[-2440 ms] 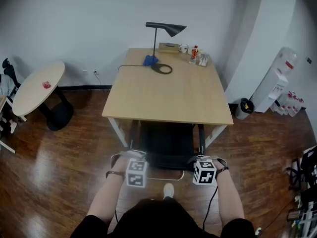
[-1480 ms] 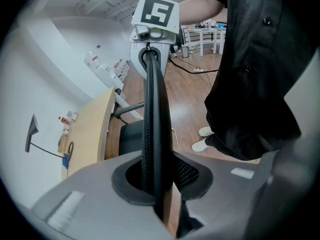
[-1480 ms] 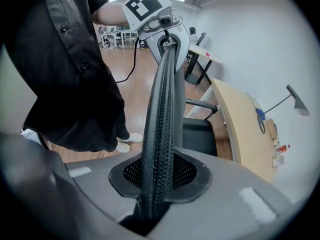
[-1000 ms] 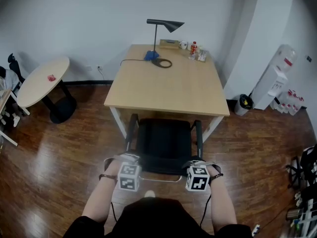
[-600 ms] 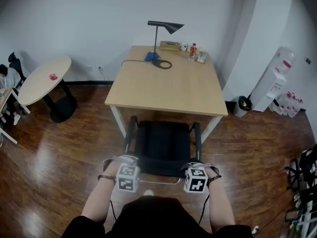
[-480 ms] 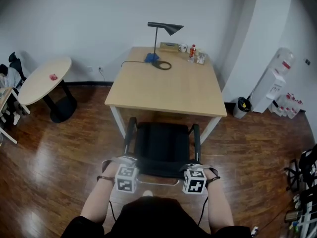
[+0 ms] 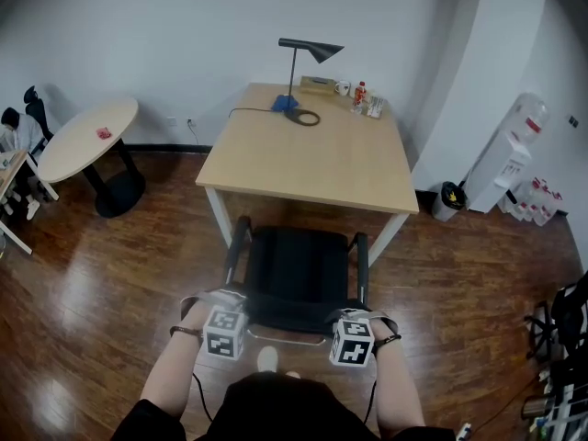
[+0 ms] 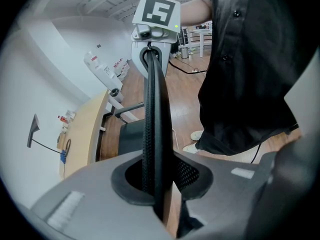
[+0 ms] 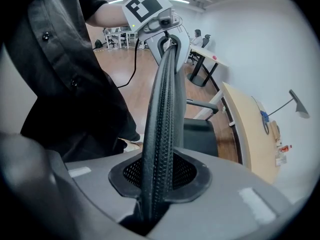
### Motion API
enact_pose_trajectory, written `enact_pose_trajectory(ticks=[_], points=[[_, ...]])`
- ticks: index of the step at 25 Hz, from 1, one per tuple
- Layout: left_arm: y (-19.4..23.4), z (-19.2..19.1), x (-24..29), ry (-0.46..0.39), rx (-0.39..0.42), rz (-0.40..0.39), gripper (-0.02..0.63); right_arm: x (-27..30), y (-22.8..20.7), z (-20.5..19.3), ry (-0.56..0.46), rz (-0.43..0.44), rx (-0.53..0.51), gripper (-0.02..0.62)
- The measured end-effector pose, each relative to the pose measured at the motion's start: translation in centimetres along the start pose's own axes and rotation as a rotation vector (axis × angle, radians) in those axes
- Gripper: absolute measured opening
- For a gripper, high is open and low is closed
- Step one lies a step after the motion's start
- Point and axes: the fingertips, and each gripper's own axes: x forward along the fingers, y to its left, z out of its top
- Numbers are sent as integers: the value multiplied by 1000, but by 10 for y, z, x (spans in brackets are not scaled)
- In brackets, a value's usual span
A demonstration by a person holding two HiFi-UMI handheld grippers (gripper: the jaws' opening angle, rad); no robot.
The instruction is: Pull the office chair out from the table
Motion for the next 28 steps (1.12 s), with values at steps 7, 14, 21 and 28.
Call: enact_pose_trajectory(ticks=[7,14,21,28], points=[[-20,4,-4,3,-7,10,75,-1,19,0,4,-9,-12,91],[-39,7,-11,1,-6,10,75,-4,41,5,8,-1,-8,91],[-60,10,-18,-2,4,0,75,-7,62,9,14,-6,16,95],[-78,15,-26,-2,1,-15,77,-11,84,12,20,9,29,97]])
